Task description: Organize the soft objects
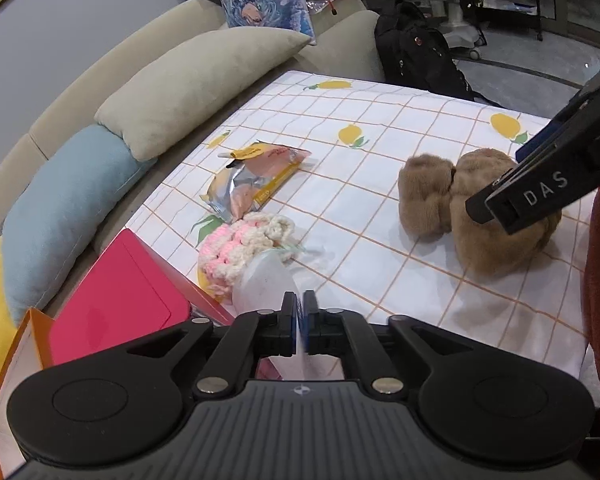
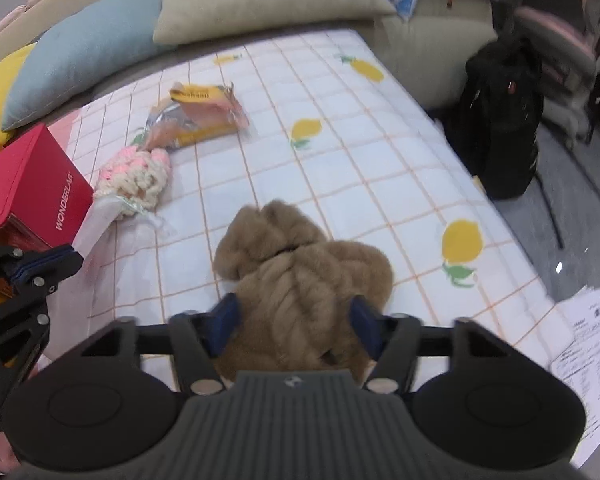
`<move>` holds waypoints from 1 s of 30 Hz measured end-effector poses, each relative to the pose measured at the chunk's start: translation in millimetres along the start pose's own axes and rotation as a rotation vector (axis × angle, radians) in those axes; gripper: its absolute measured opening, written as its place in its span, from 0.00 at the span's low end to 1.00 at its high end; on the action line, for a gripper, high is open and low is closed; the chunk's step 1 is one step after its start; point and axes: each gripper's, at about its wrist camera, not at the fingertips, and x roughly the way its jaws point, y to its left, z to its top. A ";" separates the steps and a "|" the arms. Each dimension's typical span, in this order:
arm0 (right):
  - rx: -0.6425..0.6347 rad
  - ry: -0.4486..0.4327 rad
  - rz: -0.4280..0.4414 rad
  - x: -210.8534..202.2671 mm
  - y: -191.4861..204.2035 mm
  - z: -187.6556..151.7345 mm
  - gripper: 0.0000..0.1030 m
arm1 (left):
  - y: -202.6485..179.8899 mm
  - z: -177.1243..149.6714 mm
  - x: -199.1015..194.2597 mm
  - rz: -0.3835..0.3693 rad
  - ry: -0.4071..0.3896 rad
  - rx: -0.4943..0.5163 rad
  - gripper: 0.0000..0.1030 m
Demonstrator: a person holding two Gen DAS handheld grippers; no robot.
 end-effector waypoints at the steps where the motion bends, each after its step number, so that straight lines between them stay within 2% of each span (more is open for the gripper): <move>1: -0.003 -0.017 -0.001 -3.2 0.1 -0.4 0.69 | 1.0 0.6 -0.5 -0.017 0.000 -0.012 0.08; 3: 0.002 -0.043 0.000 -7.9 -1.1 -0.3 0.69 | 2.6 -0.7 -5.6 -0.047 -0.007 -0.061 0.08; 5: 0.018 -0.063 0.007 -11.1 -4.4 -0.8 0.72 | 5.8 -3.9 -10.5 -0.052 -0.012 -0.138 0.24; 7: 0.033 -0.071 0.014 -10.4 -6.8 -0.2 0.72 | 11.7 -8.7 -14.3 -0.027 -0.016 -0.253 0.49; 9: 0.032 -0.076 0.009 -8.5 -6.1 0.4 0.72 | 20.5 -13.8 -14.5 -0.015 -0.005 -0.387 0.68; 10: 0.025 -0.080 -0.007 -7.2 -4.4 0.5 0.74 | 25.7 -15.7 -12.4 -0.024 0.007 -0.445 0.70; 11: 0.015 -0.084 -0.035 -6.2 -2.3 1.0 0.79 | 30.0 -16.9 -8.2 -0.033 0.030 -0.496 0.70; 13: -0.013 -0.094 -0.069 -5.6 1.9 1.4 0.79 | 35.3 -18.6 2.3 -0.059 0.079 -0.567 0.70; 15: -0.038 -0.088 -0.067 -3.8 5.3 1.7 0.81 | 37.8 -21.0 11.3 -0.077 0.102 -0.623 0.72; 18: -0.067 -0.029 -0.072 7.4 9.5 1.5 0.84 | 36.5 -25.8 25.0 -0.069 0.141 -0.686 0.74; 21: -0.090 0.036 -0.080 19.7 13.0 0.7 0.84 | 35.0 -32.3 36.4 -0.108 0.187 -0.761 0.75; 23: -0.114 0.062 -0.074 24.6 17.0 0.0 0.85 | 31.0 -34.2 40.5 -0.119 0.204 -0.771 0.79; 29: -0.160 0.097 -0.099 32.4 26.0 -2.3 0.75 | 20.4 -32.0 41.2 -0.085 0.202 -0.719 0.76; 30: -0.161 0.096 -0.101 32.4 26.2 -2.4 0.74 | 19.6 -31.2 41.1 -0.084 0.200 -0.710 0.72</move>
